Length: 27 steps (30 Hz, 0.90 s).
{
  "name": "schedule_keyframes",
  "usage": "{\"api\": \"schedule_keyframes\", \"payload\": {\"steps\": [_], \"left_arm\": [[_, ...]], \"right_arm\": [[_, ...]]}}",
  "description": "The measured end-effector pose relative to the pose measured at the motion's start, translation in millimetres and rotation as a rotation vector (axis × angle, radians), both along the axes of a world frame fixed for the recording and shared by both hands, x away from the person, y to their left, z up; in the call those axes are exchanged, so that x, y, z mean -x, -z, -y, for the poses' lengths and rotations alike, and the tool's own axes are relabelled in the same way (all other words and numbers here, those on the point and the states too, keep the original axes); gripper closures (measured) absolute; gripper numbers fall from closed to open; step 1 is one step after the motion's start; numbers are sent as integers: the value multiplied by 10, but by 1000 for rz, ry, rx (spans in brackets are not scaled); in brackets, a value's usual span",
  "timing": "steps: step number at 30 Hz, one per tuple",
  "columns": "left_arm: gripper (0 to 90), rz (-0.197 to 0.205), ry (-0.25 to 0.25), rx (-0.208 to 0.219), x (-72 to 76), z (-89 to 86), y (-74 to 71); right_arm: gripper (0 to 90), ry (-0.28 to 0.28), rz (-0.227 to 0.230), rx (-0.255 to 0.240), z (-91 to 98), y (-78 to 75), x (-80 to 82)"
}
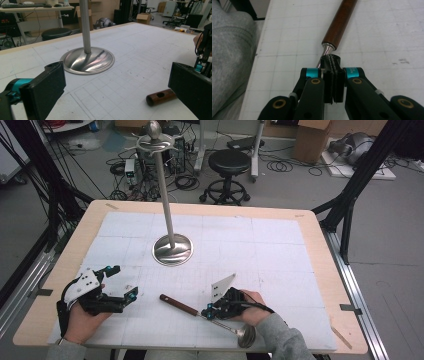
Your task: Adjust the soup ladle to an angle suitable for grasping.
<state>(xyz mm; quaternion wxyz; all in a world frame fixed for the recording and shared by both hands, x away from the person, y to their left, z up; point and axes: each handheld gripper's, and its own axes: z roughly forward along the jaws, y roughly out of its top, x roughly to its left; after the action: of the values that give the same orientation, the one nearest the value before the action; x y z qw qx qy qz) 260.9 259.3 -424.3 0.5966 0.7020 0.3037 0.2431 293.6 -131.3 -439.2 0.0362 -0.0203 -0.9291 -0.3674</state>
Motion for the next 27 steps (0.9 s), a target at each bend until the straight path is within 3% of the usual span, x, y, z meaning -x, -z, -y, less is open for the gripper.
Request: {"api": "schedule_keyframes", "payload": {"steps": [7,14,20,24,27], "left_arm": [[18,0,-1,-1,2,-1,-1],[18,2,-1,-1,3,-2,-1],[17,3,-3,1,0,-5,-1],[17,2,-2,-3,0,-6,-2],[17,3,-2,1,-1,-5,-2]], "right_arm": [[900,-31,-13,-5,-25,6,26],[899,-27,-14,-8,-25,-15,37],[896,51,23,-49,38,-162,46],[808,101,39,-63,93,-262,58],[677,129,58,-83,126,-338,79]]}}
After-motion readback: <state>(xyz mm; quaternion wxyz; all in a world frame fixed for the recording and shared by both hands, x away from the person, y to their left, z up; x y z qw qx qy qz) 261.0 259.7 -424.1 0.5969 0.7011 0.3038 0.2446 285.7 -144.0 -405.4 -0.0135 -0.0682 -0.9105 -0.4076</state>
